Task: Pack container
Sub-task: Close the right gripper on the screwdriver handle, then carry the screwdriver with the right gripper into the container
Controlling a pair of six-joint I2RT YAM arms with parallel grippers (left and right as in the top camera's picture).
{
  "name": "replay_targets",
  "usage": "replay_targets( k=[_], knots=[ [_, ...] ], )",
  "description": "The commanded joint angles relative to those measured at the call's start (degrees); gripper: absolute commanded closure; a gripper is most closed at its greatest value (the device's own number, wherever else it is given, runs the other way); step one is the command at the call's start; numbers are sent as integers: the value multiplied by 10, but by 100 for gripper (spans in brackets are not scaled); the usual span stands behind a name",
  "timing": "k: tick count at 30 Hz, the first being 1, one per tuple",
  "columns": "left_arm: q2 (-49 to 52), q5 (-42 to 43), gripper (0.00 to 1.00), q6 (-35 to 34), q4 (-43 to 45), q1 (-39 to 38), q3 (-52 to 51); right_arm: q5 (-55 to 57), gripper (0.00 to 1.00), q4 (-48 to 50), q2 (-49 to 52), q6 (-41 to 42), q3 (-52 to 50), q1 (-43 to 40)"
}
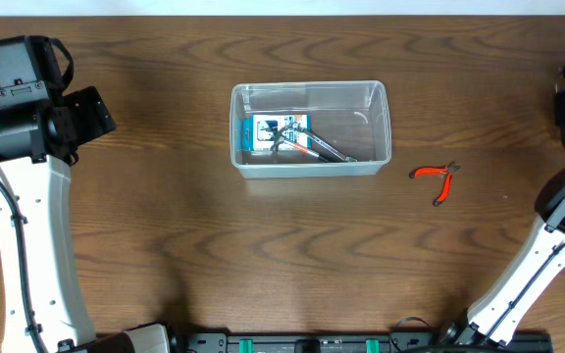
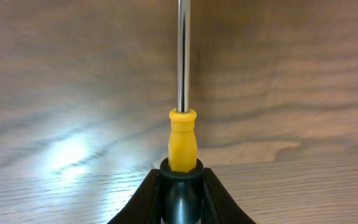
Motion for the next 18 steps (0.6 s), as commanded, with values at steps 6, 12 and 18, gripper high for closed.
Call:
replay_targets(
  k=[6,12,18],
  knots=[
    [1,-9,2,9,0,2,1,-106,89,-63,-14,1,138,65],
    [1,-9,2,9,0,2,1,-163,94,-102,-36,1,212,136],
    [1,-9,2,9,0,2,1,-171,92,-111,-59,0,230,231]
  ],
)
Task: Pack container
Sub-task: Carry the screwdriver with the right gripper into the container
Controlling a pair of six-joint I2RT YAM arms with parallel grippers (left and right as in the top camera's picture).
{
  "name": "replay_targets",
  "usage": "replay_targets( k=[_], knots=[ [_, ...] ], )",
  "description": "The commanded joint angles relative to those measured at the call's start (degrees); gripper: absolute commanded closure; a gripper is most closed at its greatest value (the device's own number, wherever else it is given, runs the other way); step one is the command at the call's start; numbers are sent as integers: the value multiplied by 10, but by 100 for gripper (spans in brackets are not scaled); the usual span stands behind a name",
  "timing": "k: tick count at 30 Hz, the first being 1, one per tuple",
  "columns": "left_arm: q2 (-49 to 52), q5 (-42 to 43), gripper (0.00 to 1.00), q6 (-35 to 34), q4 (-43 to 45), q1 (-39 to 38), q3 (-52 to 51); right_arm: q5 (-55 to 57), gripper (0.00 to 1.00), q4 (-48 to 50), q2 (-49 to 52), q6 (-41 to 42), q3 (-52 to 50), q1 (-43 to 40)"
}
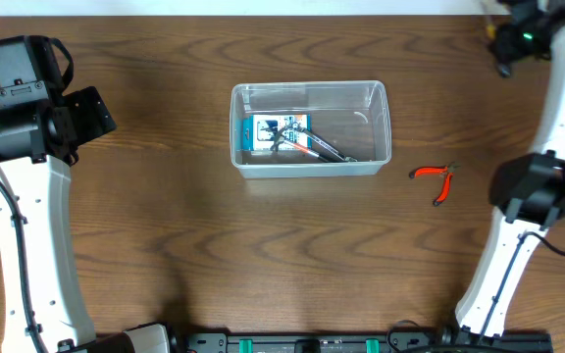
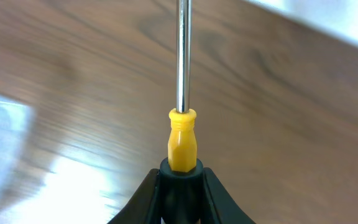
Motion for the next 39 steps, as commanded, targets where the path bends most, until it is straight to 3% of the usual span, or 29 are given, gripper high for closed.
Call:
replay_targets(
  k=[1,13,21,28,39],
  knots=[
    [1,-9,2,9,0,2,1,-26,91,-4,-38,1,16,56],
    [1,-9,2,9,0,2,1,-4,87,-40,-38,-8,16,247],
    [1,-9,2,9,0,2,1,-3,84,-64,-38,-50,10,328],
    [1,-9,2,9,0,2,1,-4,83,-67,-38,-106,-21,350],
    [1,-9,2,9,0,2,1,-4,78,-63,-38,-167,-176,340]
  ],
)
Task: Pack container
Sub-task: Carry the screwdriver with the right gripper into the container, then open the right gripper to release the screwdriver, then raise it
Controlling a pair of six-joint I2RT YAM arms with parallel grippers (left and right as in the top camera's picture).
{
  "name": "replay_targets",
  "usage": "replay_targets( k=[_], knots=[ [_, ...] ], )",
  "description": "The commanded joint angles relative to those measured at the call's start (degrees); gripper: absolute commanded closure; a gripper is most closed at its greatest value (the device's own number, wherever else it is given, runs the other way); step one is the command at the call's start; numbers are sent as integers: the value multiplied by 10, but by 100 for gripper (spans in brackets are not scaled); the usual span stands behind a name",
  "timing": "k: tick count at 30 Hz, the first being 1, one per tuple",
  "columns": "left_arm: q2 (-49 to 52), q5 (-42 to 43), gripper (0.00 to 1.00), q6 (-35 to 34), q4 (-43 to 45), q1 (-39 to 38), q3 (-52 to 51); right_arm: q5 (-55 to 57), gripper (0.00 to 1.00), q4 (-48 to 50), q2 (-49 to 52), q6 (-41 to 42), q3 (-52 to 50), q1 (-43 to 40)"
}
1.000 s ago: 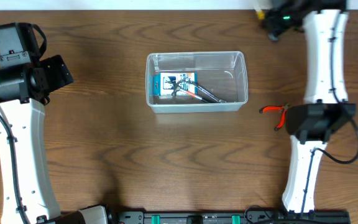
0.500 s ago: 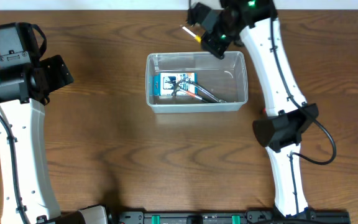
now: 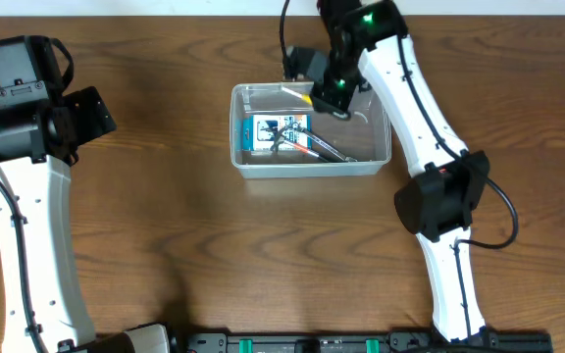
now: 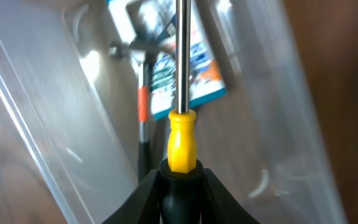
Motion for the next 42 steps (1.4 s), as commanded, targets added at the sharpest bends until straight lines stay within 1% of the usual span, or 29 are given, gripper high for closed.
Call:
replay_targets(
  k=[1,9,15,22,23,24,26,27,28,35,42],
  knots=[
    [1,-9,2,9,0,2,1,-3,78,2,-16,-34,-42,-7],
    [1,-9,2,9,0,2,1,-3,79,42,-16,-38,-123,-7],
    [1,-9,2,9,0,2,1,-3,75,75,-16,-38,-144,-12],
    [1,-9,2,9,0,2,1,-2,69,78,-16,-38,-144,-26],
    [1,-9,2,9,0,2,1,-2,67,77,-16,-37,-144,-30],
    [1,-9,2,9,0,2,1,-2,53,76,-16,-37,-144,-33],
    [1,-9,2,9,0,2,1,-2,18,75,-16,-24,-144,-36],
    [1,-9,2,9,0,2,1,-2,4,75,-16,-14,-143,-37],
    [1,-9,2,9,0,2,1,-2,1,75,-17,-2,-142,-37],
    [1,-9,2,9,0,2,1,-3,1,73,-36,88,-89,-37],
    [1,-9,2,9,0,2,1,-2,1,71,-109,115,-24,-39]
  ],
)
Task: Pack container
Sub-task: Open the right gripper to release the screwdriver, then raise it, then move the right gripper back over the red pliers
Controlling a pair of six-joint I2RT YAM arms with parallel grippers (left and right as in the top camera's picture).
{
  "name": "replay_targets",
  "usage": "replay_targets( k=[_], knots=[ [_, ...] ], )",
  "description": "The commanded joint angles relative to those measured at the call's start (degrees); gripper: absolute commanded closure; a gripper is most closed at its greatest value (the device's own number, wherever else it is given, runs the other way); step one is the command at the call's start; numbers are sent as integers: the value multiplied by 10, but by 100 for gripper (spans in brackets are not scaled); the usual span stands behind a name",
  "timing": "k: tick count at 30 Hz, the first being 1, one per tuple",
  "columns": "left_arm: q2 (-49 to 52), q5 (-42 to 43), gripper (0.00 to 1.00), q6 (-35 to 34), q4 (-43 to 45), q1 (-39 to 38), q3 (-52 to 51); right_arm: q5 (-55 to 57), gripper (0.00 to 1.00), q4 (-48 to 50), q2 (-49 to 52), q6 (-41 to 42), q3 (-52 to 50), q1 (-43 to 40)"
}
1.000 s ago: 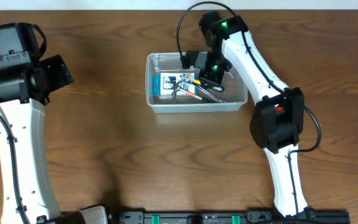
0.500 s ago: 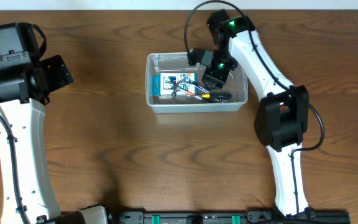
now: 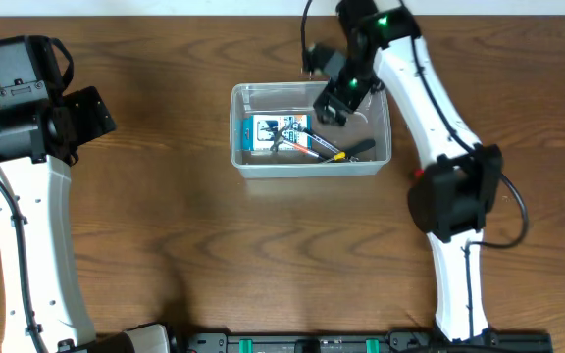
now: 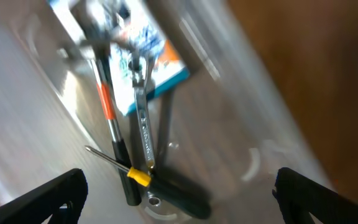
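The clear plastic container (image 3: 309,88) stands at the middle back of the table. In it lie a blue carded pack (image 3: 275,129), a silver wrench (image 4: 143,134), a tool with an orange-red band (image 4: 106,102) and a screwdriver (image 3: 353,150) with a black handle and yellow collar (image 4: 138,177), down at the right front of the box. My right gripper (image 3: 333,103) hangs over the container, open, its fingers (image 4: 61,193) spread wide on either side of the screwdriver and holding nothing. My left gripper (image 3: 94,110) is far to the left, away from the container.
The left arm (image 3: 27,196) stands along the table's left side. The right arm (image 3: 439,147) reaches across the right half of the table to the container, covering the wood beside the container's right wall.
My right gripper has opened. The screwdriver it held over the container's back now lies loose on the container floor, by the other tools. The left arm has not moved.
My right gripper held the screwdriver at the table's far right edge, then at the back right corner, then over the back of the container. Now the screwdriver lies inside the container and the gripper is open above it. The left arm stayed still throughout.
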Motion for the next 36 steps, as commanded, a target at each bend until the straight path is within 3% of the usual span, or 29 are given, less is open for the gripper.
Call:
replay_targets(
  k=[1,8,16,25,31,36],
  knots=[
    [1,-9,2,9,0,2,1,-4,1,-5,-87,28,39,-2],
    [1,-9,2,9,0,2,1,47,1,-27,-181,134,40,-30],
    [1,-9,2,9,0,2,1,98,1,-183,-216,249,40,-104],
    [1,-9,2,9,0,2,1,67,1,-183,-221,360,32,-160],
    [1,-9,2,9,0,2,1,128,1,-183,-251,476,-7,-194],
    [1,-9,2,9,0,2,1,193,1,-183,-327,554,-99,-227]
  ],
)
